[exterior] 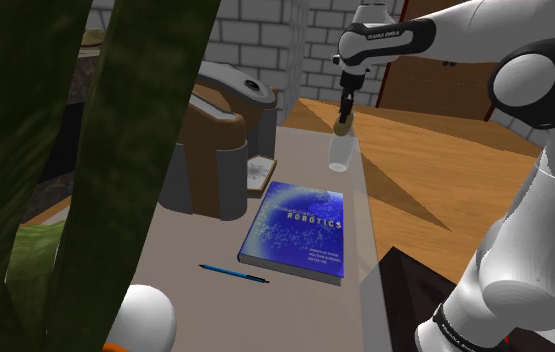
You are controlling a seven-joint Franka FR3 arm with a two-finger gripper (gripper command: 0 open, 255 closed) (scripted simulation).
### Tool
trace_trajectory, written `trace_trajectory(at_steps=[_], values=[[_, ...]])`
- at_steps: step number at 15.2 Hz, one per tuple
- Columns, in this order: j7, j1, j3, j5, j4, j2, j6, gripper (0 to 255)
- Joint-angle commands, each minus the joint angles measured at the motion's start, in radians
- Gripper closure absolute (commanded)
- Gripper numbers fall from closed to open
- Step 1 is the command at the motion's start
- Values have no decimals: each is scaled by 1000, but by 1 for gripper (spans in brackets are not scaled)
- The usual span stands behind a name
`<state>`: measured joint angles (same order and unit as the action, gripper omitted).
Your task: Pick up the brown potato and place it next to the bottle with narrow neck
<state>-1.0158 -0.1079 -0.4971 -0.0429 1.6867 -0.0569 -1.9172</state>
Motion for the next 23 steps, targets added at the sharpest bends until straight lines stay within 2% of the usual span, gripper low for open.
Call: trace_trajectory(at_steps=[1,23], values=[[4,-1,1,-2,30,2,-29,255],[1,5,1,22,271,-50,-316,255]])
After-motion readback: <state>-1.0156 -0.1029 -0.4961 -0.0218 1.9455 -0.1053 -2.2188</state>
